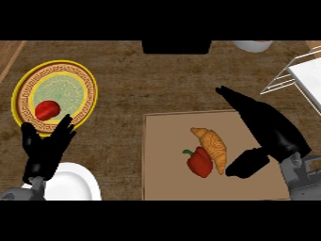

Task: Pick the croissant from the tray and place it in the tiered shelf

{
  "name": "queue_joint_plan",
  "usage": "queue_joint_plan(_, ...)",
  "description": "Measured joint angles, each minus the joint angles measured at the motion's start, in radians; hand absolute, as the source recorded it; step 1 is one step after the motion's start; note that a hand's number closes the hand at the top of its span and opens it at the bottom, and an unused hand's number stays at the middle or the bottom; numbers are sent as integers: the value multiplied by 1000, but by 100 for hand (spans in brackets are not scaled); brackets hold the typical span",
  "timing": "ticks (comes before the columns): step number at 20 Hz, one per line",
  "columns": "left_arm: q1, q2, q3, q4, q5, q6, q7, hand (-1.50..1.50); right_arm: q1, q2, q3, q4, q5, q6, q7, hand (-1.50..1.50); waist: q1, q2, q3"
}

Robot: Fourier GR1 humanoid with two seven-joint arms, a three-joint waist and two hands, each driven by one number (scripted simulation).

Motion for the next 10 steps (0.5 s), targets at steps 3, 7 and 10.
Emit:
queue_joint_plan(3, 1, -6, 8, -19, -8, 0, 21, 0, -8, 48, 38, 26, 57, 26, 49, -150, -1, 0, 0)
queue_joint_plan(7, 5, -9, 29, -19, -24, -21, 25, 0, -11, 107, 67, 54, 127, 63, 80, -150, -2, 1, 0)
queue_joint_plan(10, -8, -21, 40, -19, -40, -17, 44, 0, 4, 143, 89, 69, 189, 82, 109, -150, -4, 1, 0)
